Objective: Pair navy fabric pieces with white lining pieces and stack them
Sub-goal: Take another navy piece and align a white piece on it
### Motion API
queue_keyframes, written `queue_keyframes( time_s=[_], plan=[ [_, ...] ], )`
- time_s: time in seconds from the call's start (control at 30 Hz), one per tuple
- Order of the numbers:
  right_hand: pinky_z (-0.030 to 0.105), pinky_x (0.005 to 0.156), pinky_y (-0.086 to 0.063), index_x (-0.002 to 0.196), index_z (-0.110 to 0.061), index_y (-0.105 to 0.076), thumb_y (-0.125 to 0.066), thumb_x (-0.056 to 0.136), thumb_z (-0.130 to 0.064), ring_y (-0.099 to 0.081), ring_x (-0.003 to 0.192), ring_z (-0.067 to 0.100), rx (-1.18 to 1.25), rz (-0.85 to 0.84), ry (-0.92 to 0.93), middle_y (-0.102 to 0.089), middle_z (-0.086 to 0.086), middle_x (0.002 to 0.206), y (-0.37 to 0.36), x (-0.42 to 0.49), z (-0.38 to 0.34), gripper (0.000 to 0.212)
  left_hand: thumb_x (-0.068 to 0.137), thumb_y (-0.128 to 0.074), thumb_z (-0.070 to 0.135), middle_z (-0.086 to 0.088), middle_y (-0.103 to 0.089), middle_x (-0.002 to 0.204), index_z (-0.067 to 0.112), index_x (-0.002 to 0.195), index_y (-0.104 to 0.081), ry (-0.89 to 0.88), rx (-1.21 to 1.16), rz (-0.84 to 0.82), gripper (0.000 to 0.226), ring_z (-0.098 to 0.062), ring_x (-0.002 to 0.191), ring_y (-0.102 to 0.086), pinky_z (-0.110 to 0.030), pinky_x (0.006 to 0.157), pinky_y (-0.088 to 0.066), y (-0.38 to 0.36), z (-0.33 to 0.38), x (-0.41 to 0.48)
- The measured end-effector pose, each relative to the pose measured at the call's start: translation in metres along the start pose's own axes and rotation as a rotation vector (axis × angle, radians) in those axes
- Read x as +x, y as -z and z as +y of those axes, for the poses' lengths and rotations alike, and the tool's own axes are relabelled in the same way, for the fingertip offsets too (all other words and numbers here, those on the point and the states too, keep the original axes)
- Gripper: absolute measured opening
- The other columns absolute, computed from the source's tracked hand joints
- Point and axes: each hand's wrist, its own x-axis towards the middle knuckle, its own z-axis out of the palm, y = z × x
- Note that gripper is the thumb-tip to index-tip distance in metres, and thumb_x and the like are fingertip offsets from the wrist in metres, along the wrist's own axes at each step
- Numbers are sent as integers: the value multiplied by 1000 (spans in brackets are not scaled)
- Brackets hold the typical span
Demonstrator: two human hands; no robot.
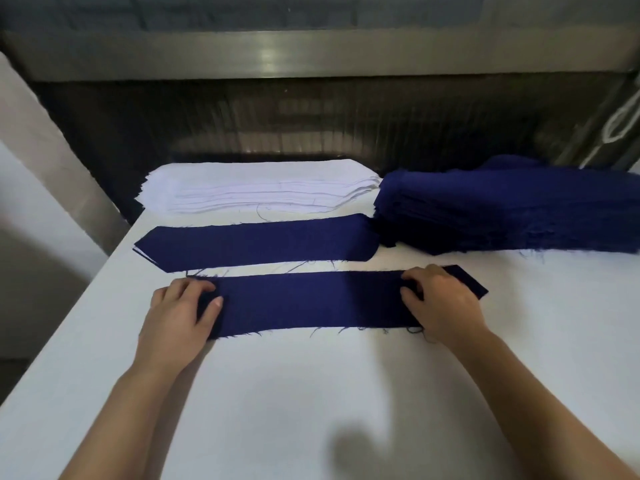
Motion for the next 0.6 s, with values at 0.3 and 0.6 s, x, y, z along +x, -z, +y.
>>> queue_keyframes(
  time_s=[0.3,0.6],
  plan=[
    [29,70,-38,119,-23,-57,-48,93,-32,-54,93,20,-40,-83,-2,-57,0,108,1,26,-8,29,90,-62,31,-8,-51,128,14,126,-57,37,18,-20,40,-34,119,-36,-37,101,-28,-1,-10,-4],
    [29,78,-46,123,-14,-59,-55,92,-15,-52,80,11,363,119,160,-53,1,103,5,73,-50,31,97,-49,24,-15,-62,117,6,110,-64,-42,-48,217,27,-34,113,-50,-35,100,-24,-5,-1,50]
  ],
)
